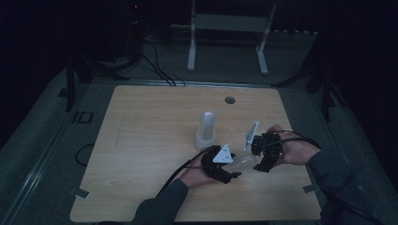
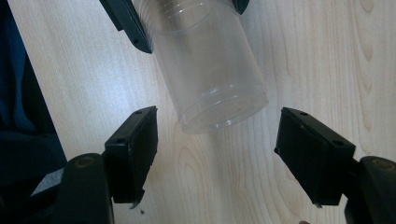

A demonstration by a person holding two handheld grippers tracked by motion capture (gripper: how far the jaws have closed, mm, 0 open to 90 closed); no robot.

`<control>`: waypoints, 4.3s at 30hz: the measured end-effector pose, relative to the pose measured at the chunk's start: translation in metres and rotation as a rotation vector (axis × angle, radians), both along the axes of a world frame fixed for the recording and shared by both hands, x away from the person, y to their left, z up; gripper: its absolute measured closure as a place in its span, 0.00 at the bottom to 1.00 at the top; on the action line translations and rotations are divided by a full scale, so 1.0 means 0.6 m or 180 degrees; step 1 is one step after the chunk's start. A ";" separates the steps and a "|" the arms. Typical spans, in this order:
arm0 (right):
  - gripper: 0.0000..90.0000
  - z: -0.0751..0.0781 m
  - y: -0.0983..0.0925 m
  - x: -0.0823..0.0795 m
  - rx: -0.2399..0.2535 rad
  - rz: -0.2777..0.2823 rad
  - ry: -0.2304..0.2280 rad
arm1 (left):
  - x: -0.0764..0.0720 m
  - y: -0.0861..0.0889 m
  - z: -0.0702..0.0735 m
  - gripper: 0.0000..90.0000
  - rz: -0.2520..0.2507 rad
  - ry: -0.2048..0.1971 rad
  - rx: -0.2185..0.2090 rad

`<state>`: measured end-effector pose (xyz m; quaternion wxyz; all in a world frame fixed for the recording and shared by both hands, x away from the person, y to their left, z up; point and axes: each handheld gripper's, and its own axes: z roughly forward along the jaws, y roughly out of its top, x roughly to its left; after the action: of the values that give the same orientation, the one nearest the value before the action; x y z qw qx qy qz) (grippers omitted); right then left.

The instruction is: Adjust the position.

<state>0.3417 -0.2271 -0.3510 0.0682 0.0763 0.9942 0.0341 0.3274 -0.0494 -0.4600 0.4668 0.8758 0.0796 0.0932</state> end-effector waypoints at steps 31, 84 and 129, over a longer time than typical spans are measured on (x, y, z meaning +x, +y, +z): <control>0.37 -0.040 0.007 -0.005 -0.0065 0.0103 0.0280 | -0.015 -0.010 0.010 0.34 -0.0224 -0.0102 0.0010; 0.46 -0.060 -0.035 0.009 0.0131 -0.0432 0.0109 | -0.009 0.006 0.027 0.24 0.0053 -0.0083 -0.0302; 0.46 -0.086 -0.066 0.011 0.0816 -0.1411 -0.0648 | -0.003 0.011 0.021 0.25 0.0172 -0.0026 -0.0342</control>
<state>0.3484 -0.2666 -0.4028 0.1633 0.2961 0.9288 0.1514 0.3255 -0.0427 -0.4476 0.5108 0.8466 0.1062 0.1050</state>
